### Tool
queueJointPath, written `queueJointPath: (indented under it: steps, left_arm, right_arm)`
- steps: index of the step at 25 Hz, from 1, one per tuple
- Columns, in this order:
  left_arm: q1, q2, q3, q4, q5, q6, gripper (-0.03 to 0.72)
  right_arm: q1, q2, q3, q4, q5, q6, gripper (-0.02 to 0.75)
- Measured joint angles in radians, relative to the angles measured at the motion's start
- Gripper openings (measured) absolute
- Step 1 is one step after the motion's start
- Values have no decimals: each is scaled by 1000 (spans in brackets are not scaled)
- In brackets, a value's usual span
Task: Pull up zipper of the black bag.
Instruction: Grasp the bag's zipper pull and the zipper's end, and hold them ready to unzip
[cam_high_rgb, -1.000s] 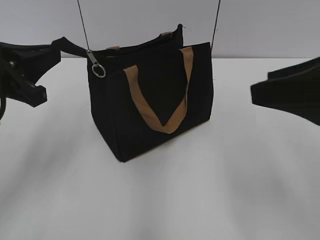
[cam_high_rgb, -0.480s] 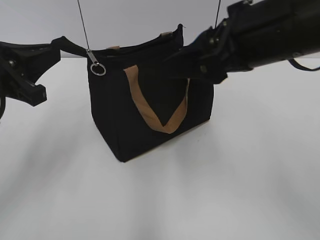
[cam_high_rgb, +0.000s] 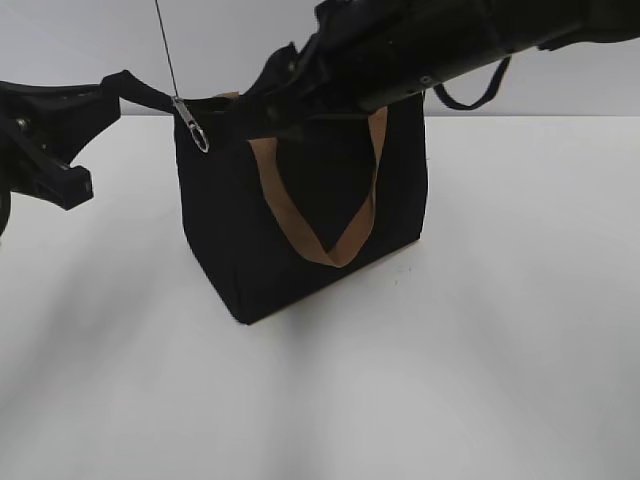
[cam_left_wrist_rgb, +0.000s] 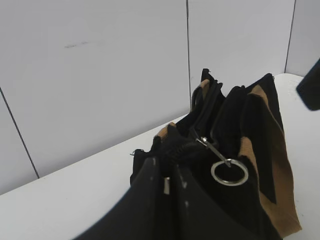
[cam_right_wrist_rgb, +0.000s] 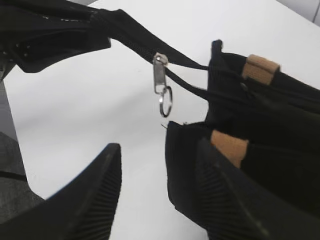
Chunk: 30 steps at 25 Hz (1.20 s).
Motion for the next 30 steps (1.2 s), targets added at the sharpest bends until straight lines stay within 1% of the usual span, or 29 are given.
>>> queueJointPath:
  steps: [4,9,19,26,30]
  left_arm:
    - [0,0,0,-2,0,0,22]
    - [0,0,0,-2,-6,0,22]
    - [0,0,0,-3,-46,0,21]
    - [0,0,0,-3,-47,0,20]
    - [0,0,0,-3,-47,0,20]
  right_arm:
    - [46,85,-68,-28,0,0,368]
    - [55,155,-115,-44,-26,1,368]
    - [59,196,-118,-37,-60,1,368]
    - [111,198,-118,-33,-134,-1,368]
    - [115,210,-119,-29,-142,-3,354]
